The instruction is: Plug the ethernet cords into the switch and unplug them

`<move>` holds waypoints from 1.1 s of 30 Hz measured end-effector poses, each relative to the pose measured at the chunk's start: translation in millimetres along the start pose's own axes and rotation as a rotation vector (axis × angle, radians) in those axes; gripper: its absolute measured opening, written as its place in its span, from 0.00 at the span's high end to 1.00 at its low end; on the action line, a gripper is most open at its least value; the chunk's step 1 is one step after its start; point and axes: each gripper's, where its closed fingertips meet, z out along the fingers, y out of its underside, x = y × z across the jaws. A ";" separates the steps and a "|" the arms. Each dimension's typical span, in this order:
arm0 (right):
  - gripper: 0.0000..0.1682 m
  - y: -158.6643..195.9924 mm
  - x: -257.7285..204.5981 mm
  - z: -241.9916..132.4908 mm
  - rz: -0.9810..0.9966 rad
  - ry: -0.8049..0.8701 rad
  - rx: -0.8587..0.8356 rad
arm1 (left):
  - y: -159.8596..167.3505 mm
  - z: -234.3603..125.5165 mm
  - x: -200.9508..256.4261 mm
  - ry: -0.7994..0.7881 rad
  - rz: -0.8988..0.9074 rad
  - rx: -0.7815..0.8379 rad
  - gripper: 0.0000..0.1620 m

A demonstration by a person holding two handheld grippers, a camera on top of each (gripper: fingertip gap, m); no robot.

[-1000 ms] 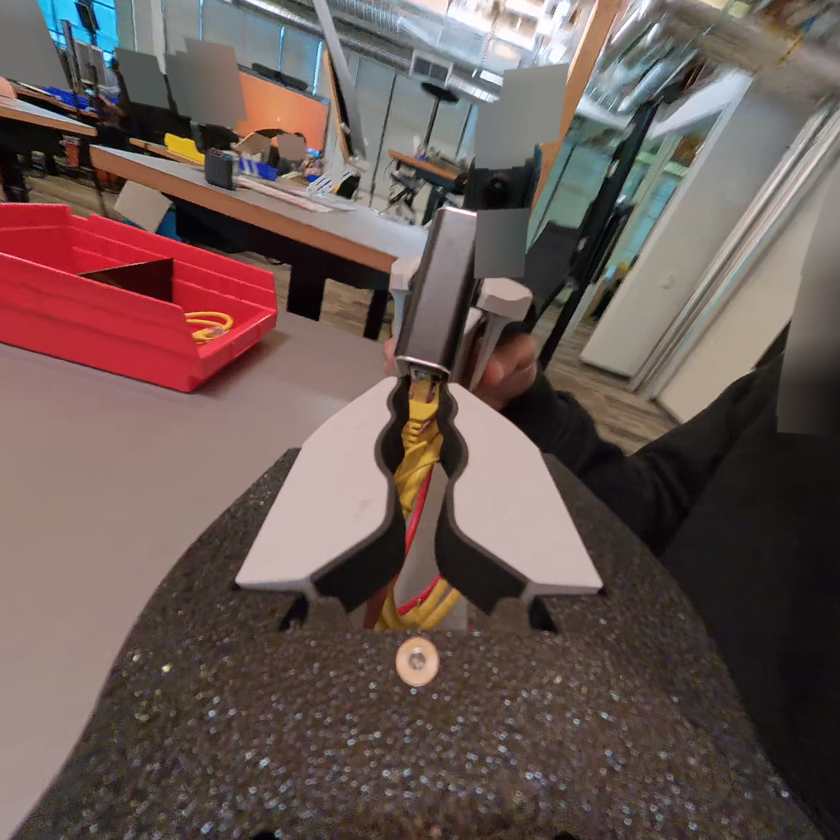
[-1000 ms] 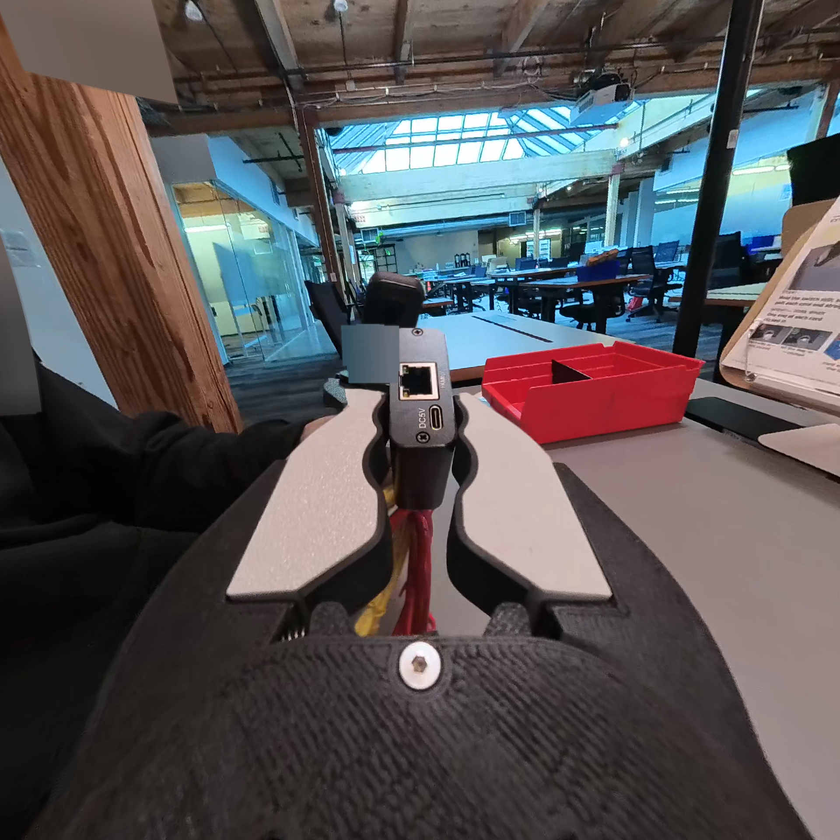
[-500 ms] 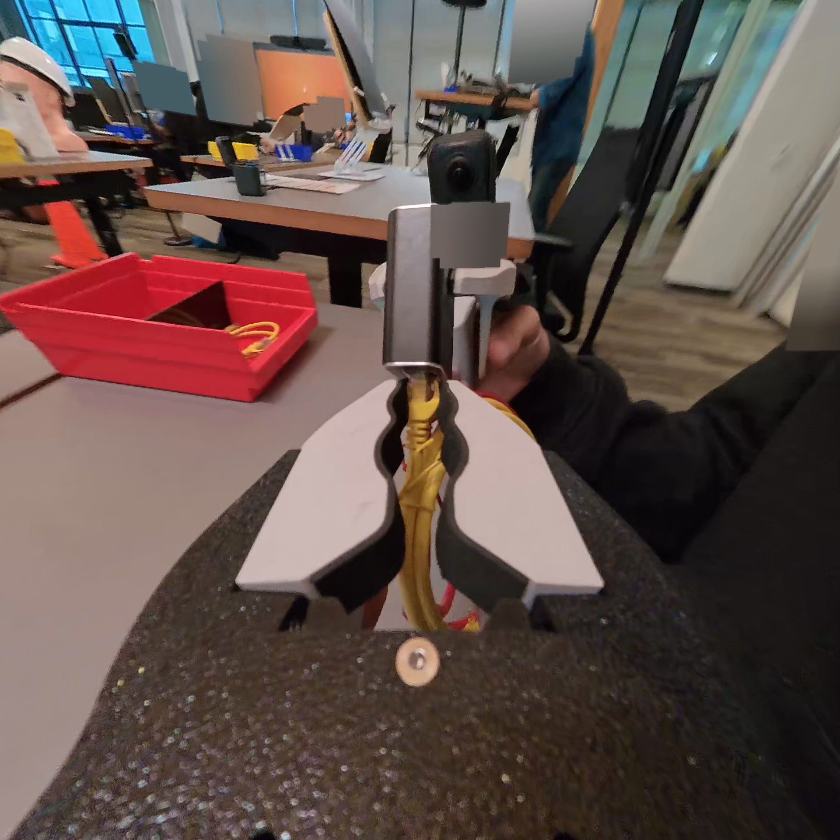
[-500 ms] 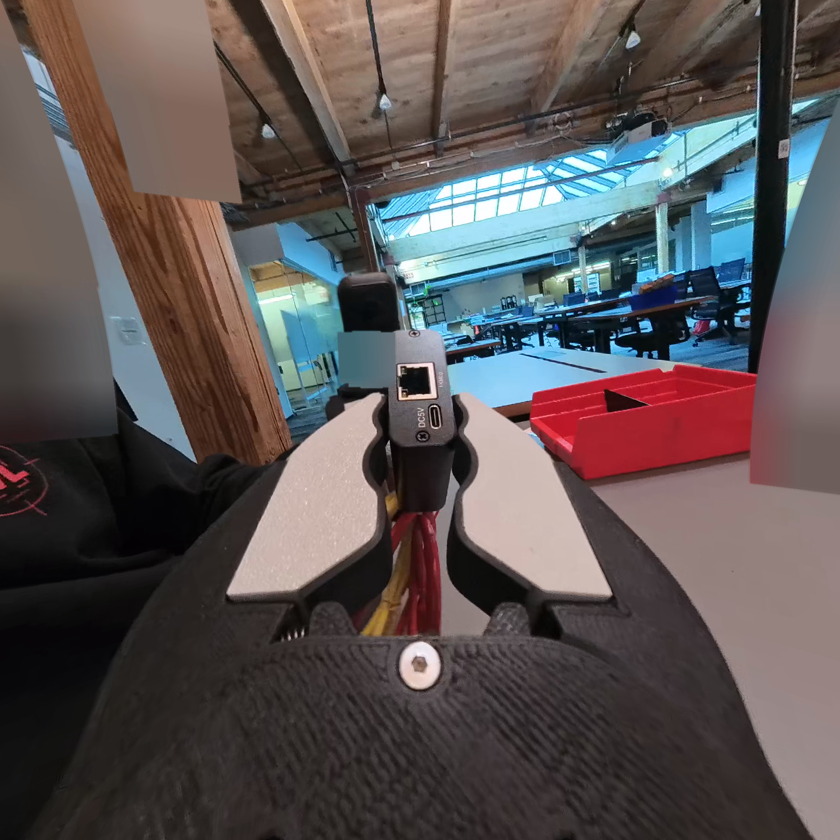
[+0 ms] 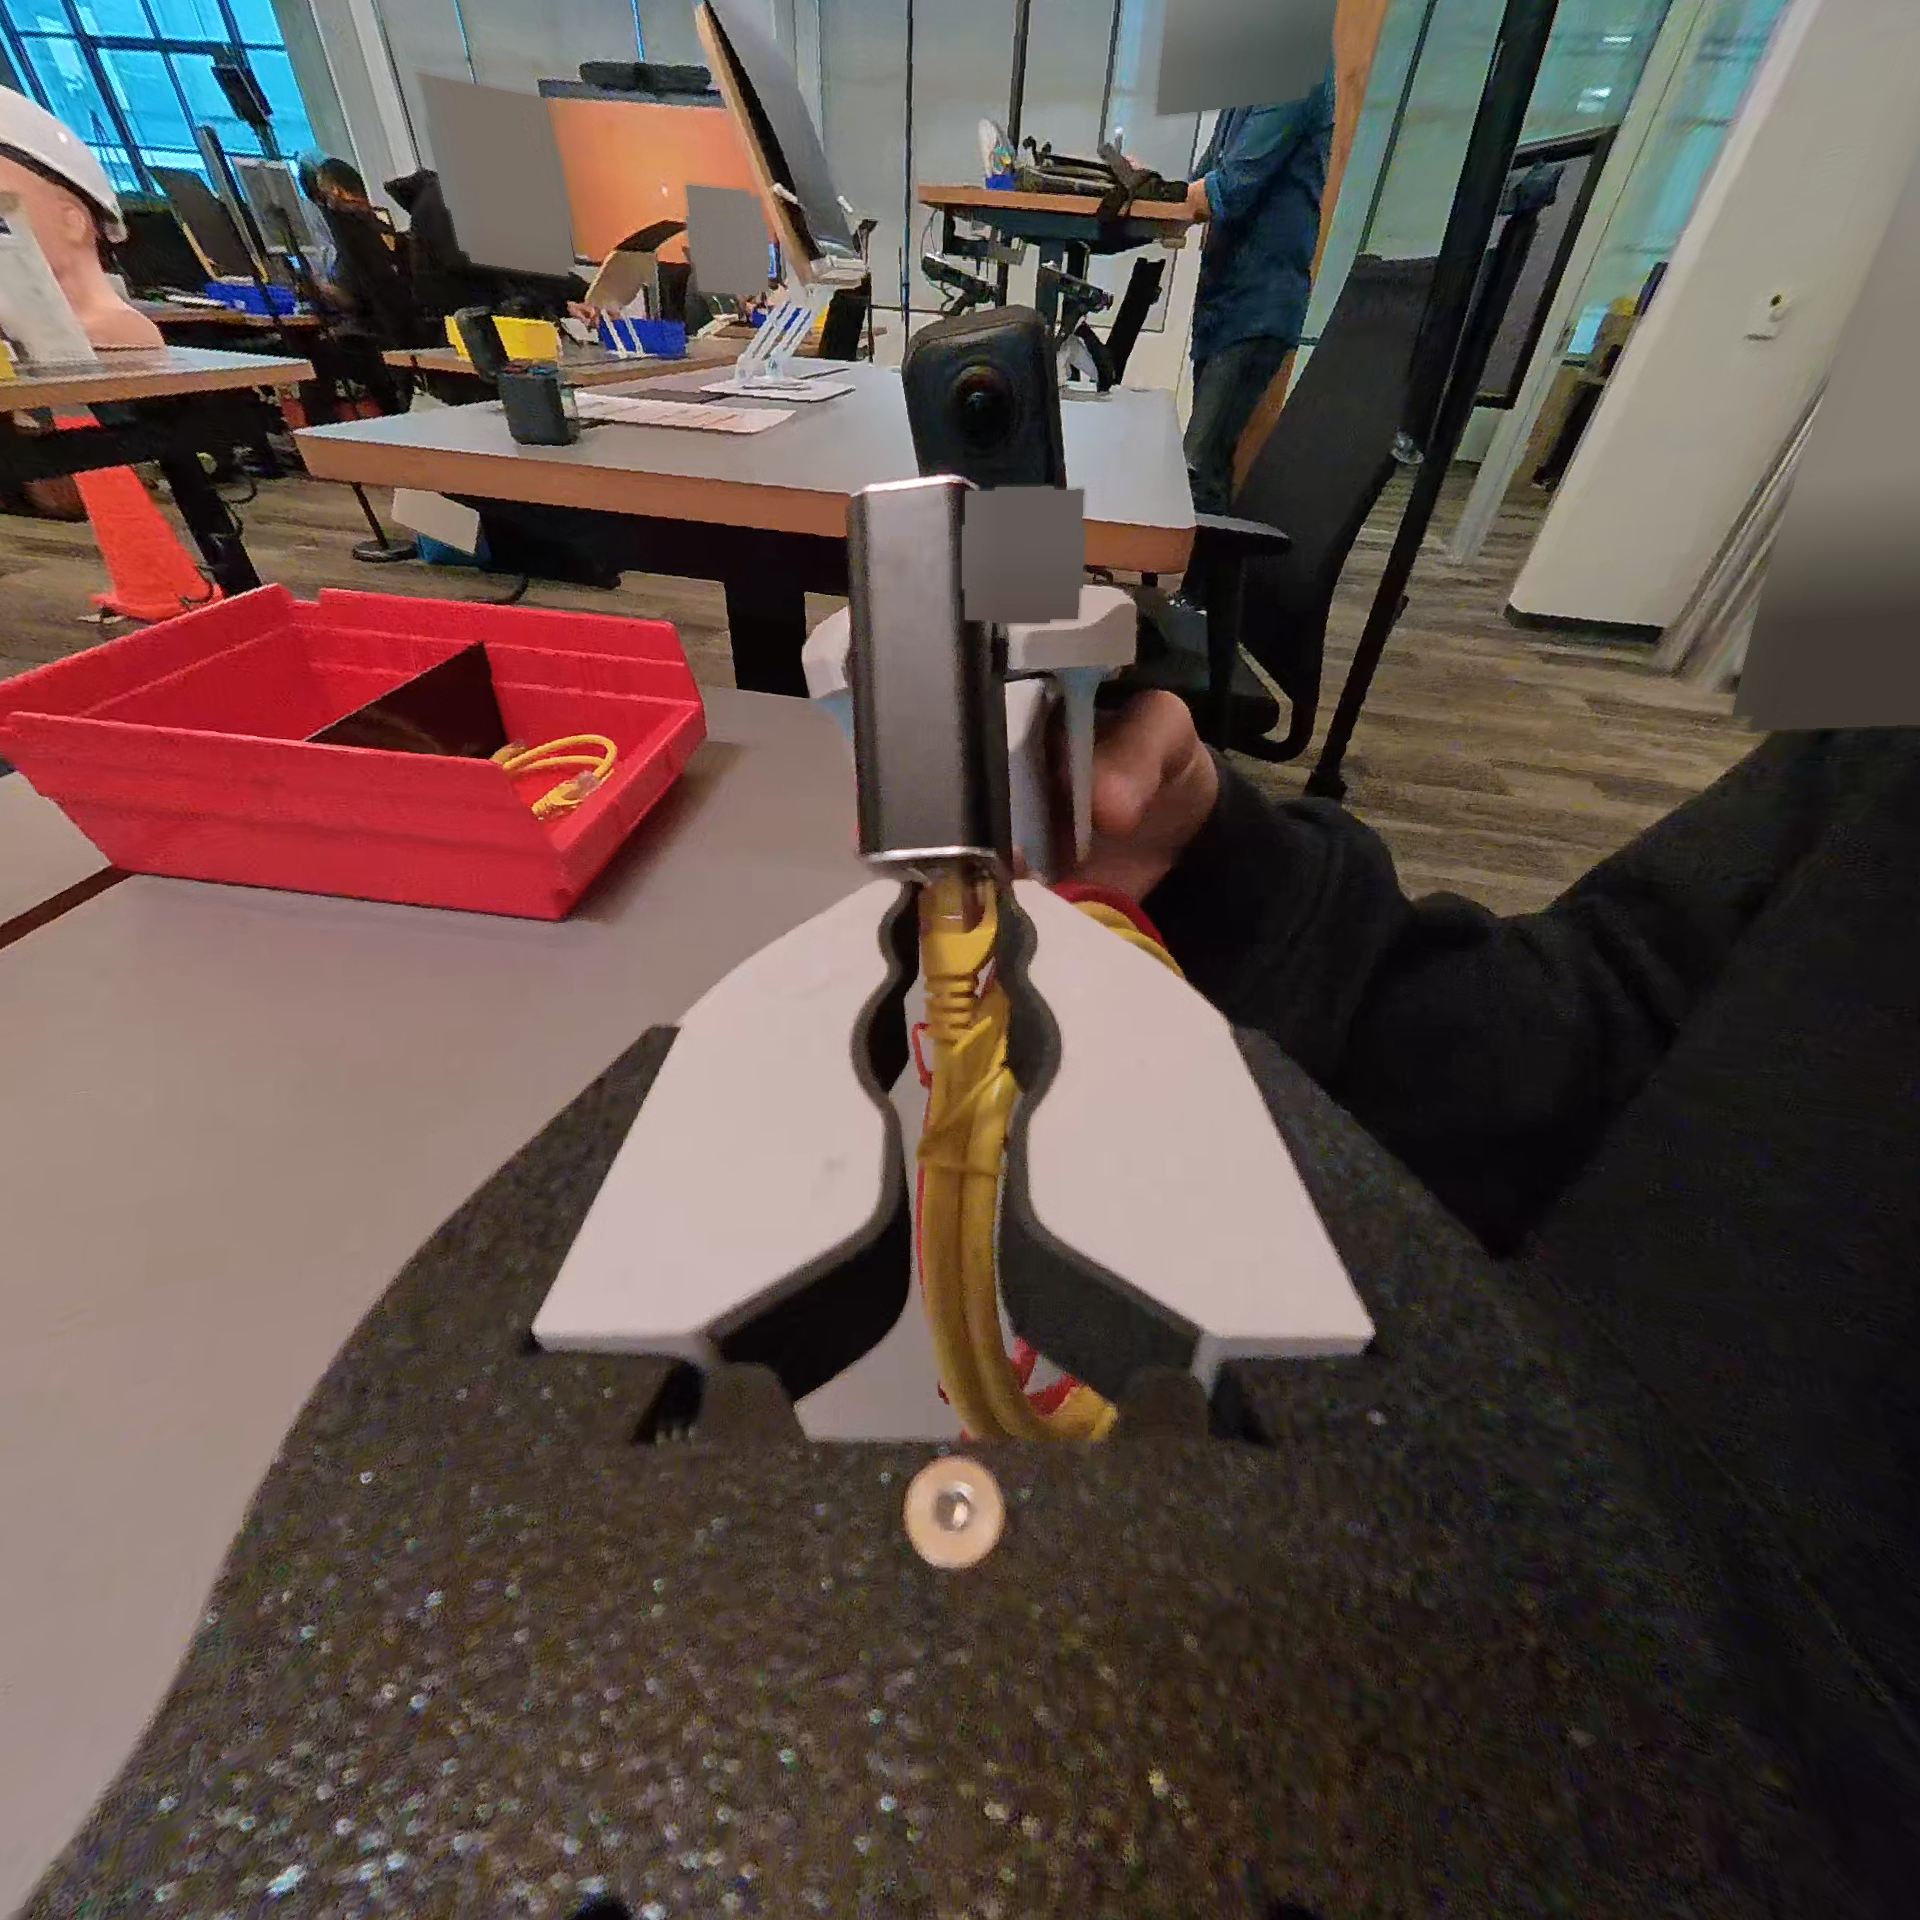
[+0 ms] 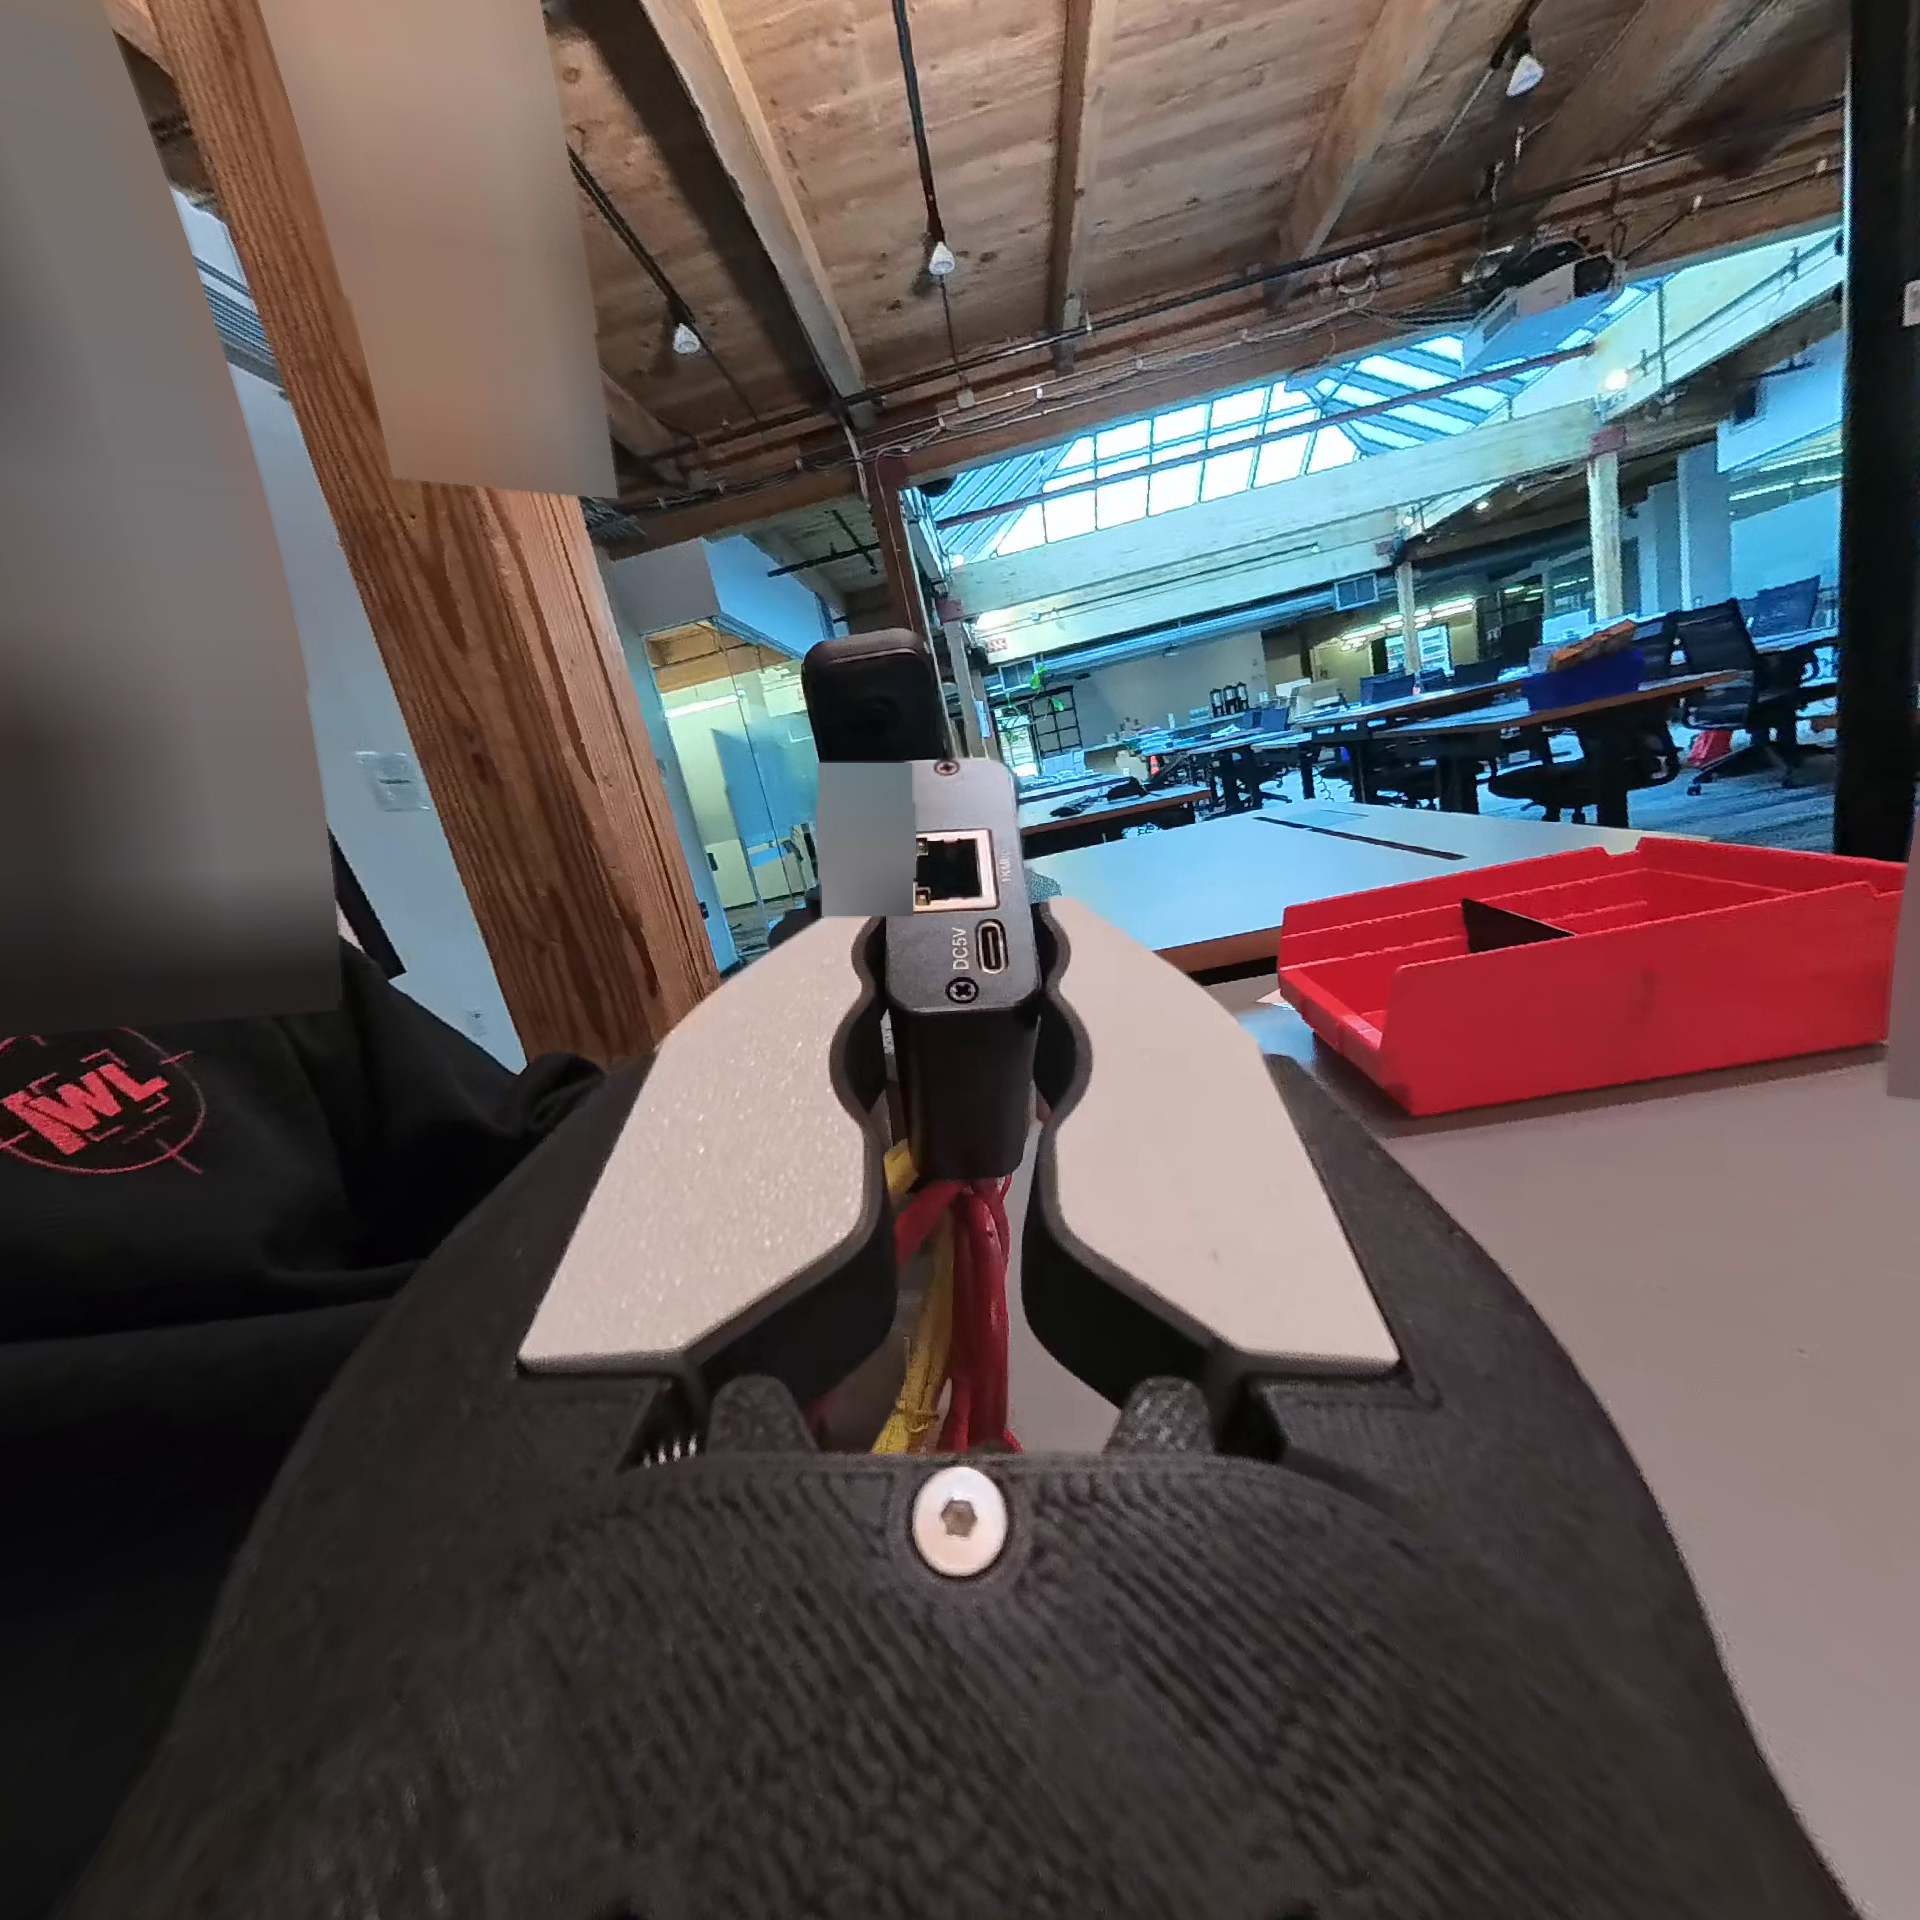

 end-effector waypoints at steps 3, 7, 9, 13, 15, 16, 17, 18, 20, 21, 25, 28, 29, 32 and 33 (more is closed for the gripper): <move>0.85 0.9 1.3 -1.1 0.004 0.004 -0.003 | 0.8 1.1 0.2 -0.010 -0.006 -0.008 0.90; 0.85 0.6 0.1 -0.9 -0.013 0.011 -0.011 | -2.9 -1.4 2.3 0.010 -0.017 -0.002 0.89; 0.85 1.2 0.3 0.4 -0.014 0.014 -0.017 | -2.0 -2.3 1.2 0.001 -0.010 -0.022 0.90; 0.85 1.7 0.3 1.8 -0.017 0.016 -0.018 | -1.4 -4.1 -0.9 -0.022 0.012 -0.051 0.91; 0.85 2.3 0.3 2.4 -0.024 0.021 -0.024 | -0.7 -4.7 -2.0 -0.035 0.011 -0.062 0.92; 0.85 2.6 0.0 2.5 -0.027 0.020 -0.028 | -0.4 -4.8 -2.0 -0.036 0.009 -0.068 0.92; 0.85 2.5 0.0 2.6 -0.029 0.022 -0.029 | -0.5 -4.8 -2.0 -0.040 0.008 -0.070 0.91; 0.85 2.1 0.0 2.7 -0.030 0.023 -0.027 | -0.7 -4.7 -1.9 -0.043 0.006 -0.072 0.91; 0.85 2.0 -0.7 2.3 -0.029 0.017 -0.026 | -1.0 -4.5 -1.1 -0.045 0.002 -0.076 0.91; 0.85 1.5 -0.2 2.2 -0.028 0.020 -0.022 | -0.9 -4.3 -1.2 -0.050 0.003 -0.077 0.91; 0.85 1.9 -0.3 2.4 -0.034 0.025 -0.029 | -0.2 -4.2 -1.0 -0.051 -0.006 -0.086 0.92; 0.85 2.0 0.3 2.3 -0.037 0.030 -0.030 | 0.3 -3.8 -1.6 -0.055 0.005 -0.082 0.92; 0.85 2.2 0.2 2.1 -0.038 0.030 -0.031 | 0.6 -3.5 -1.5 -0.056 0.008 -0.084 0.91; 0.85 1.2 -0.3 1.6 -0.043 0.031 -0.030 | 0.0 -2.7 -1.3 -0.061 0.022 -0.082 0.91; 0.85 0.9 -0.7 1.4 -0.044 0.029 -0.029 | -0.4 -2.5 -0.9 -0.061 0.023 -0.081 0.91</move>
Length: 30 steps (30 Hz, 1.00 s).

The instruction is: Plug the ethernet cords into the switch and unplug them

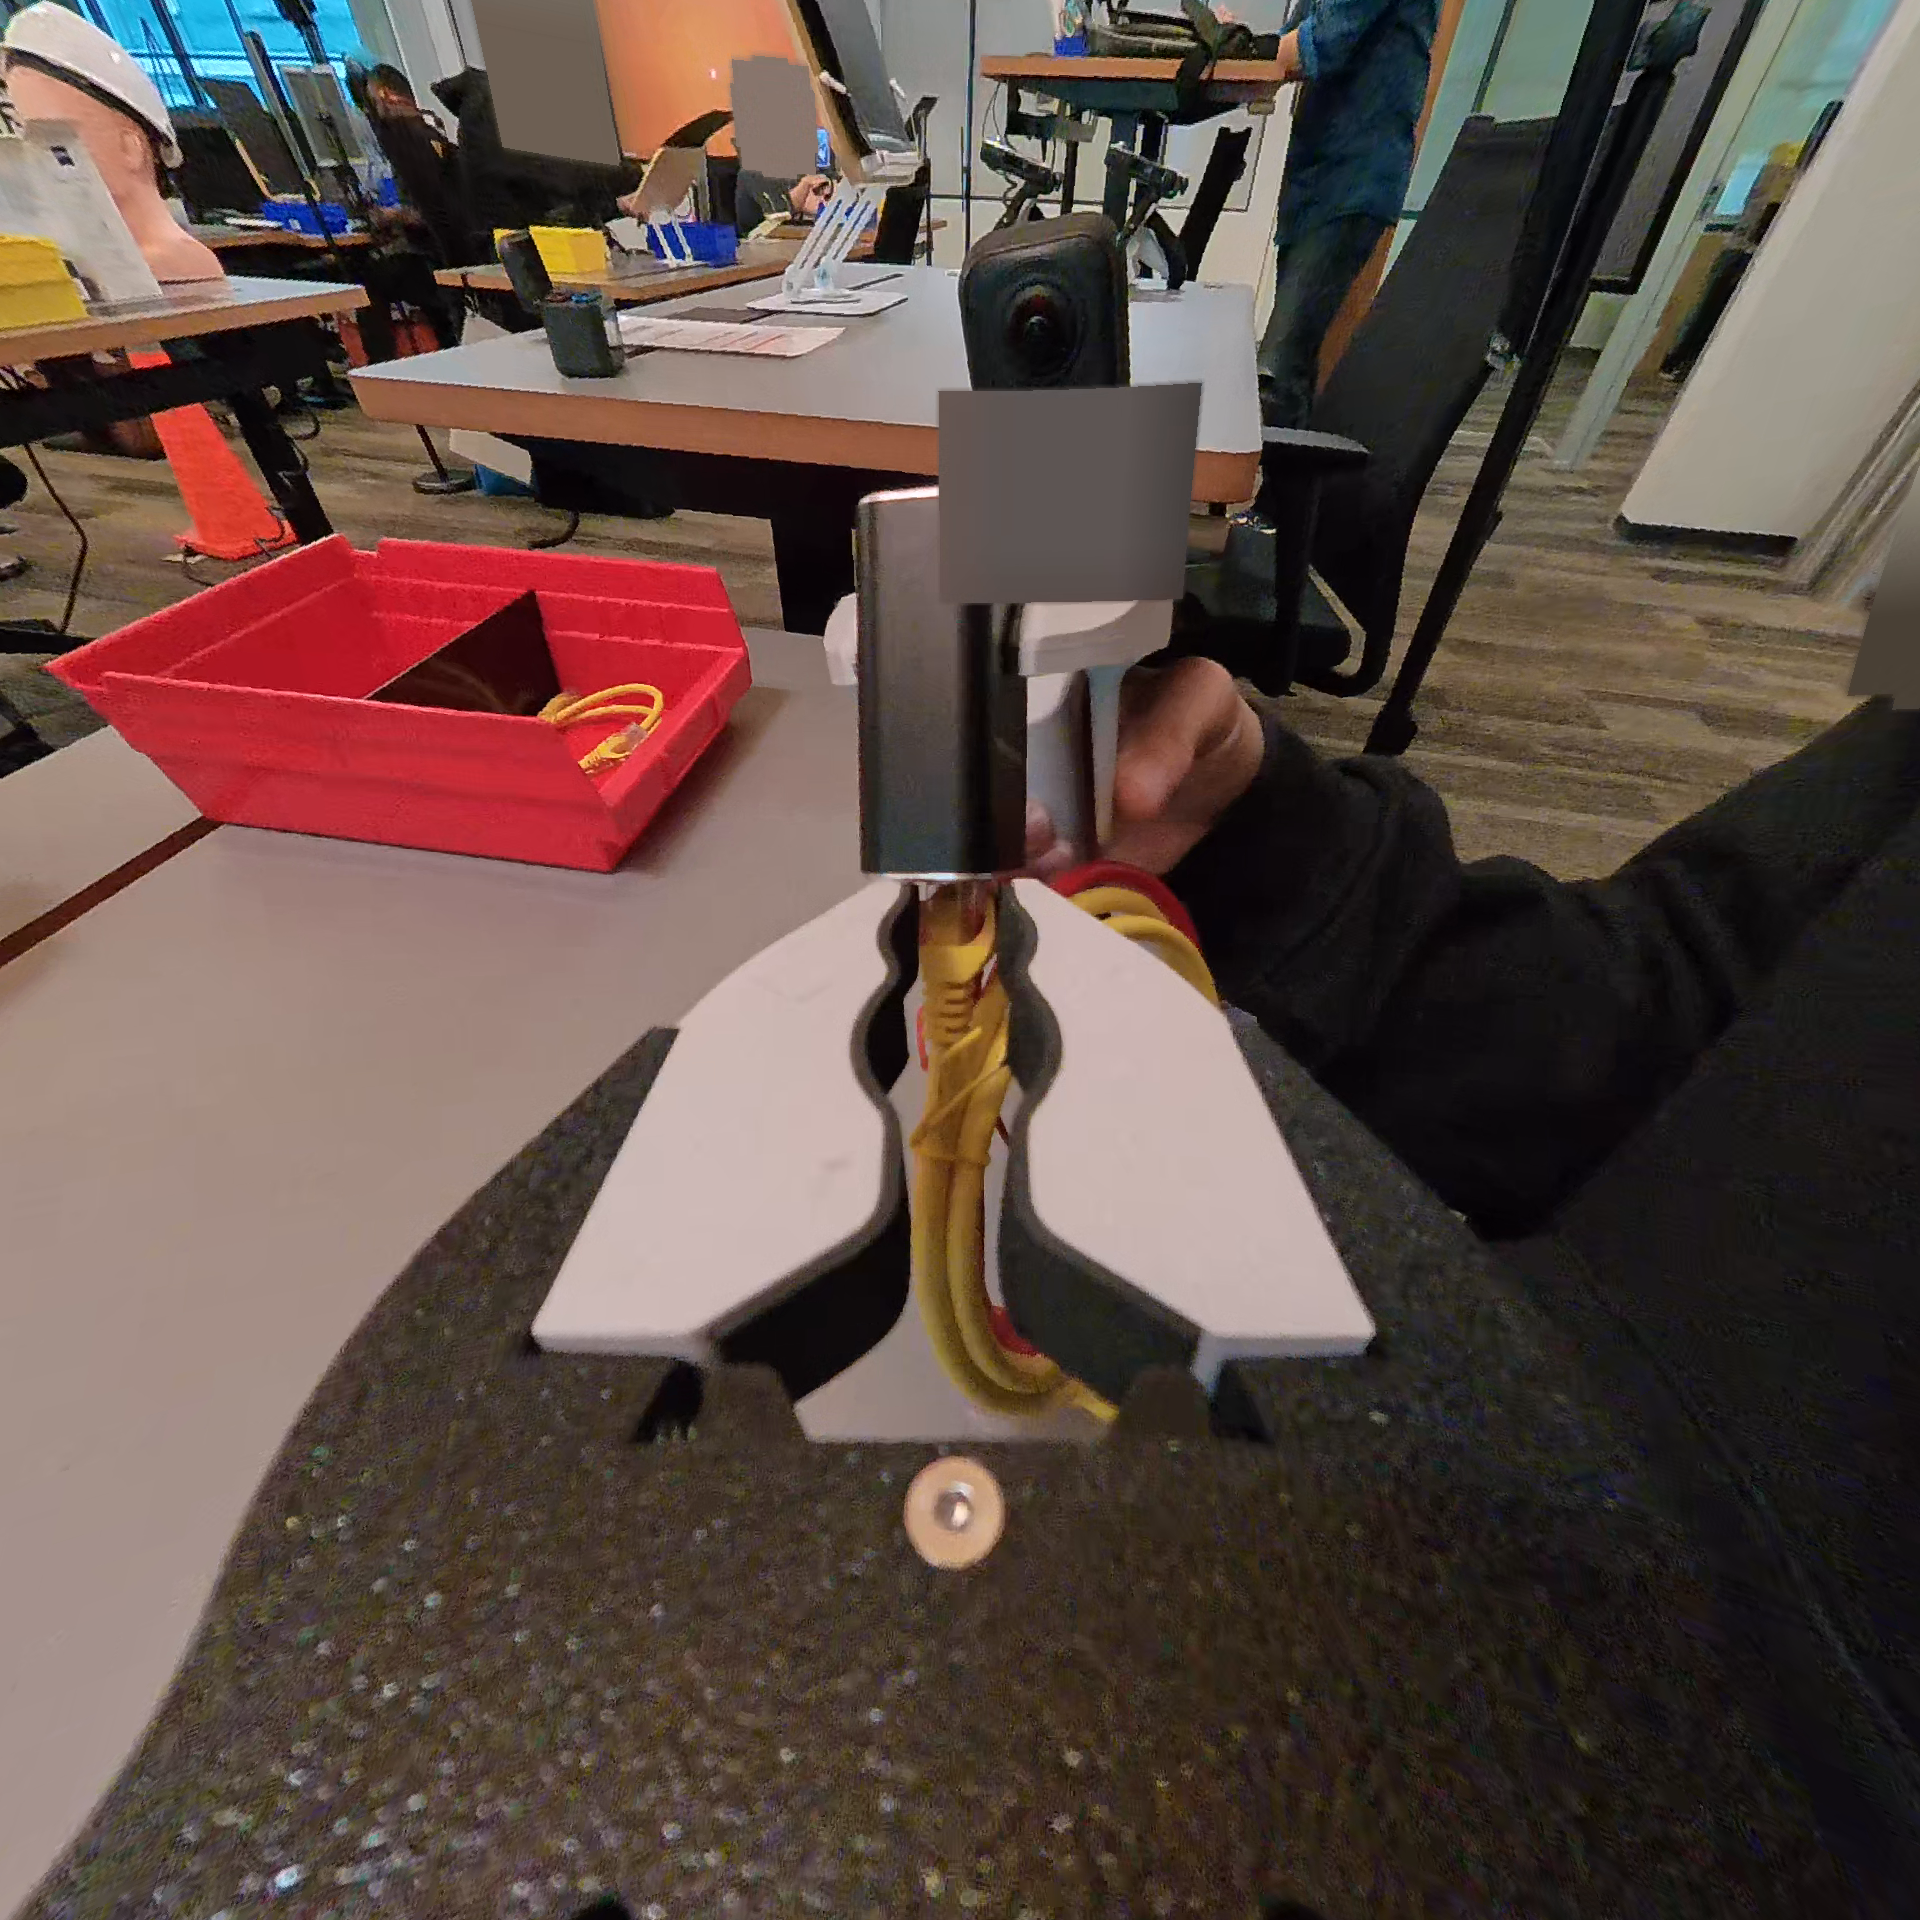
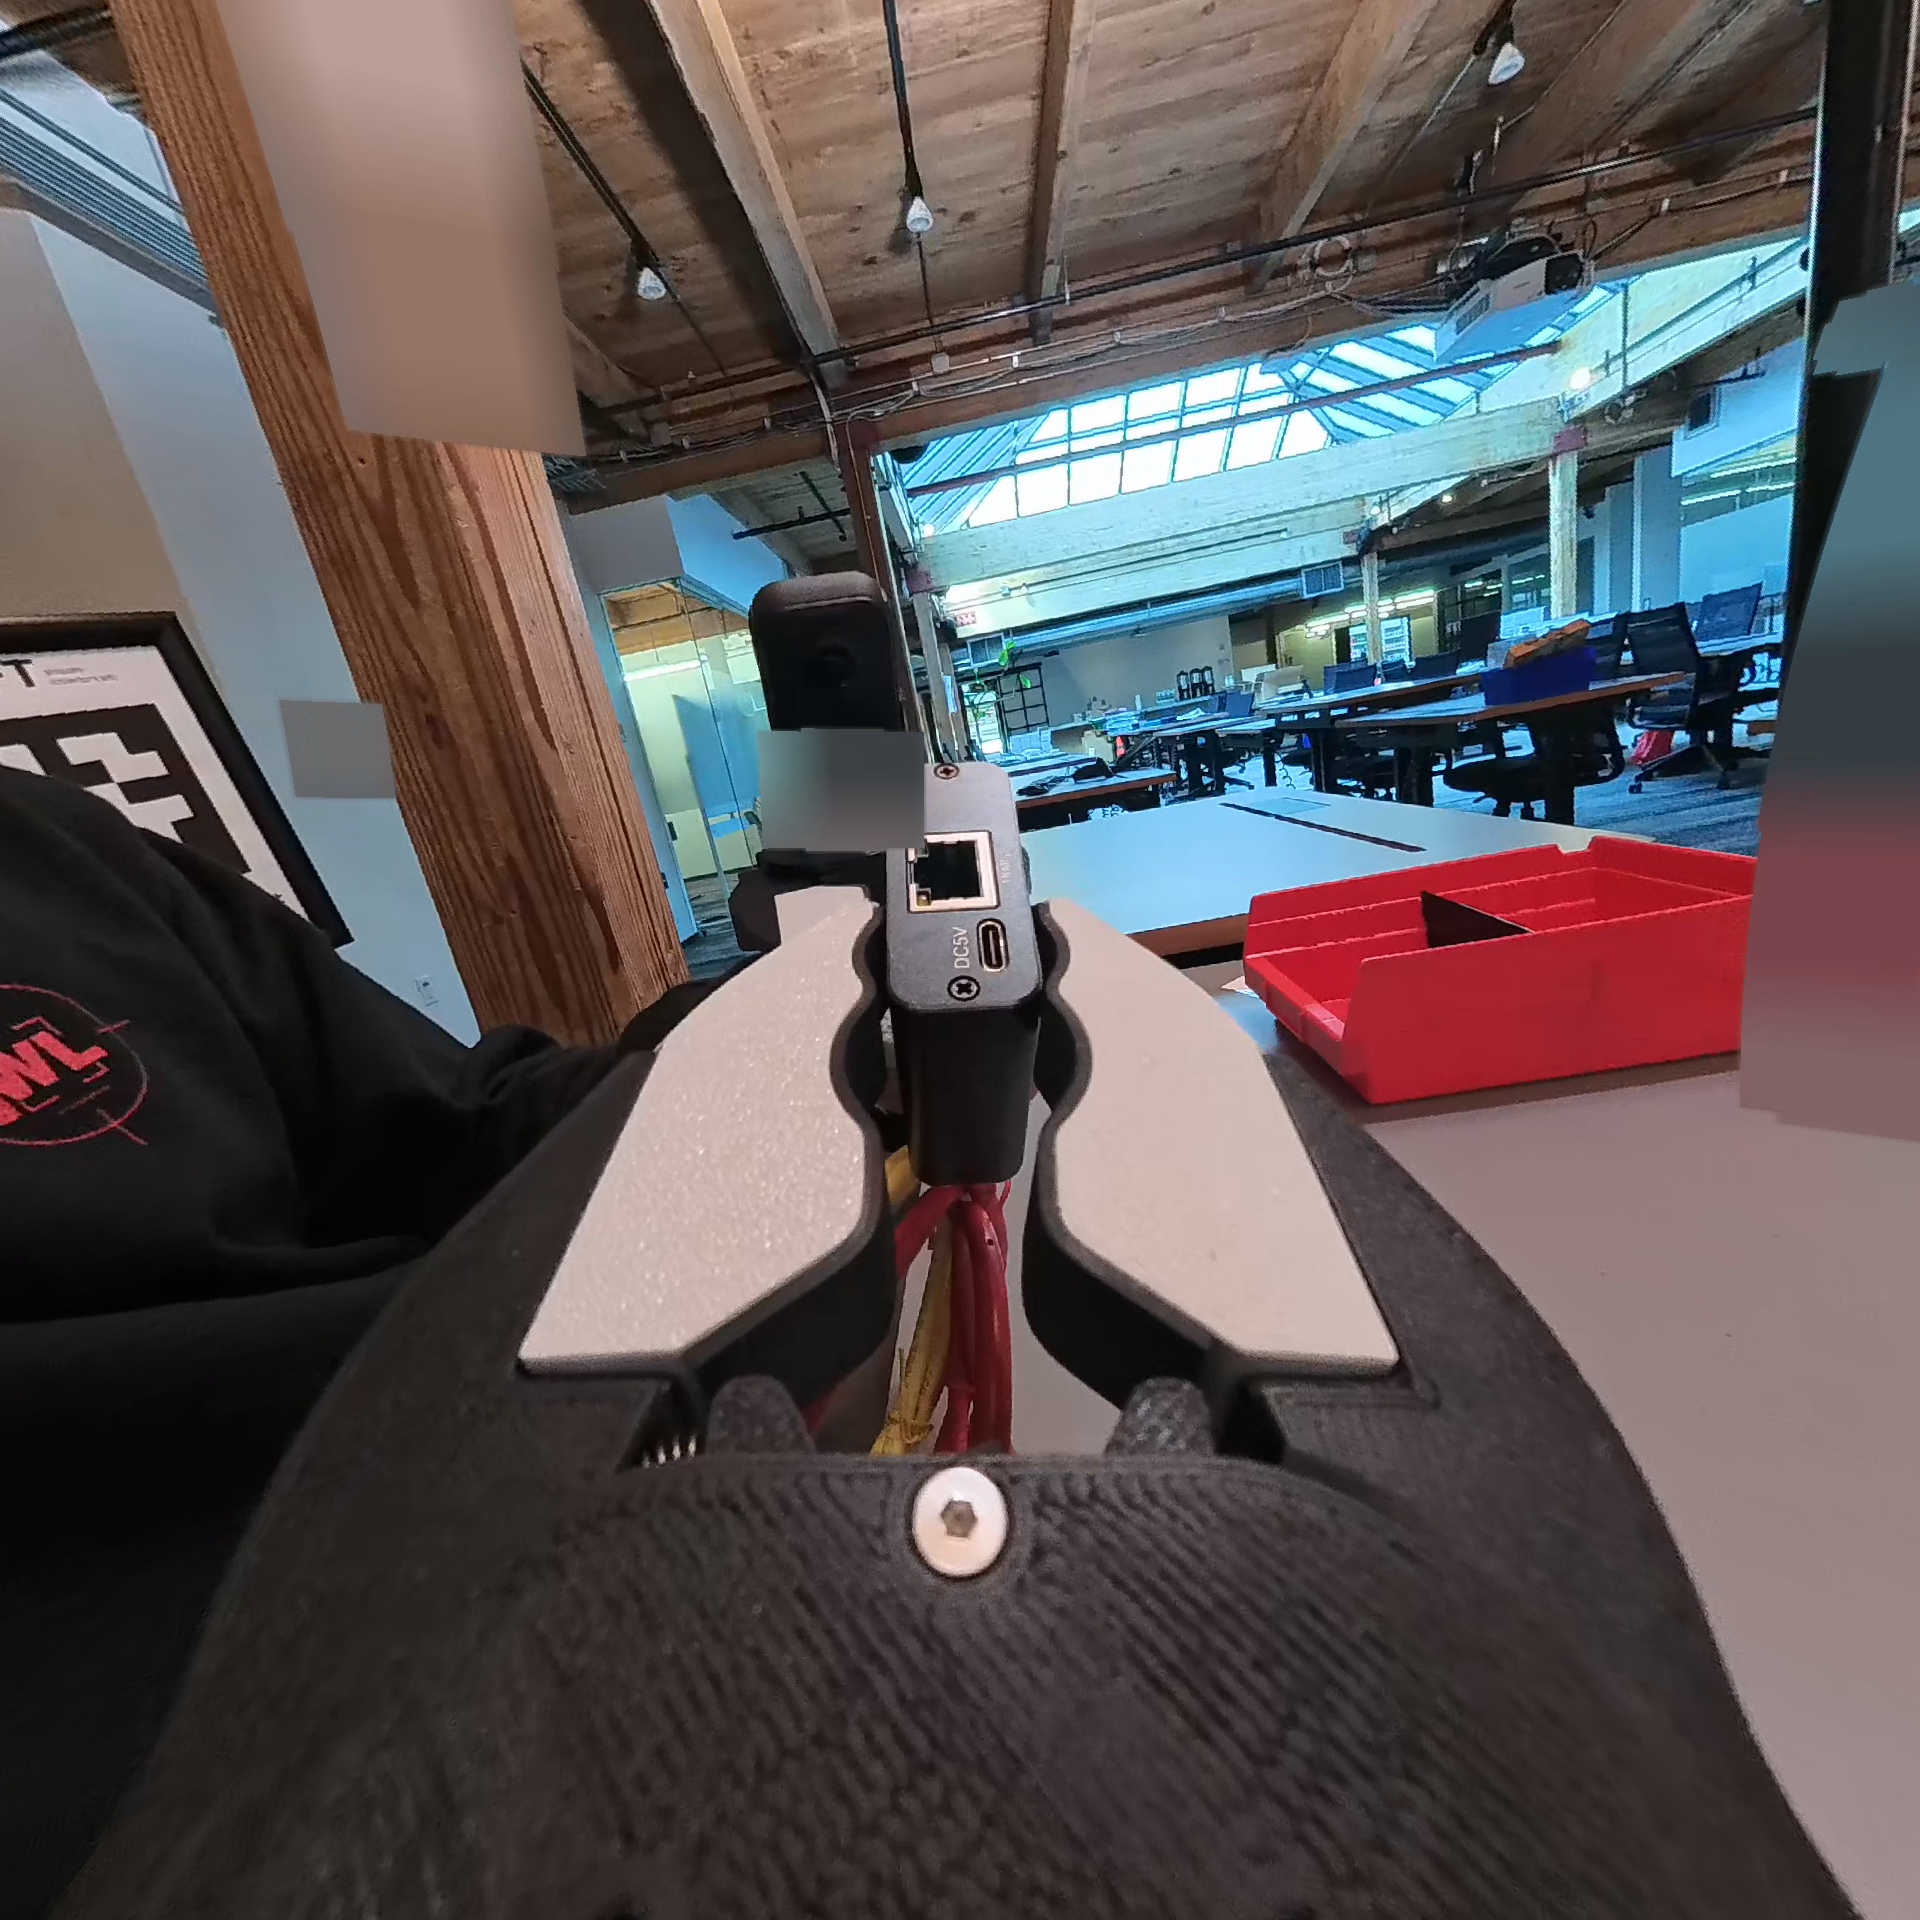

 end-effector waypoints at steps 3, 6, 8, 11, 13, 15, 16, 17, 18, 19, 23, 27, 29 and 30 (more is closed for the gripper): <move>0.85 -0.8 -0.7 -0.6 -0.001 -0.001 0.001 | -0.5 0.6 0.0 -0.006 0.011 0.001 0.91; 0.85 -1.5 -1.2 -0.1 -0.009 0.005 -0.002 | -0.9 0.7 -0.2 -0.015 0.021 -0.001 0.91; 0.85 -1.6 -2.3 -0.1 -0.010 0.001 -0.004 | -0.8 0.4 0.3 -0.014 0.029 -0.007 0.91; 0.85 -1.3 -2.2 0.1 -0.012 0.003 -0.005 | -0.3 0.5 -0.5 -0.022 0.032 -0.015 0.91; 0.85 -0.9 -2.1 0.3 -0.014 0.004 -0.008 | 0.4 1.1 0.0 -0.018 0.019 -0.019 0.90; 0.85 -0.8 -4.6 1.5 -0.024 -0.007 -0.010 | 1.7 2.3 1.9 -0.009 0.015 -0.027 0.91; 0.85 -1.4 -5.0 1.7 -0.027 -0.005 -0.009 | 0.6 2.0 1.8 -0.016 0.030 -0.021 0.91; 0.85 -2.3 -5.5 1.8 -0.028 -0.006 -0.005 | -0.8 1.6 1.6 -0.027 0.050 -0.013 0.91; 0.85 -3.2 -5.9 1.8 -0.029 -0.006 0.000 | -1.5 1.7 1.9 -0.034 0.059 -0.012 0.91; 0.85 -3.4 -6.0 1.6 -0.032 -0.005 -0.001 | -1.2 2.1 2.1 -0.035 0.058 -0.019 0.91; 0.85 -5.0 -6.8 1.1 -0.054 0.005 -0.002 | -2.5 3.2 0.7 -0.047 0.063 -0.033 0.91; 0.85 -7.5 -7.4 0.5 -0.065 0.009 0.007 | -4.6 3.8 0.8 -0.062 0.069 -0.043 0.91; 0.85 -8.4 -7.0 0.6 -0.064 0.015 0.011 | -5.4 3.9 0.4 -0.075 0.070 -0.047 0.91; 0.85 -9.0 -7.7 0.7 -0.066 0.013 0.013 | -6.0 3.8 0.8 -0.076 0.070 -0.048 0.91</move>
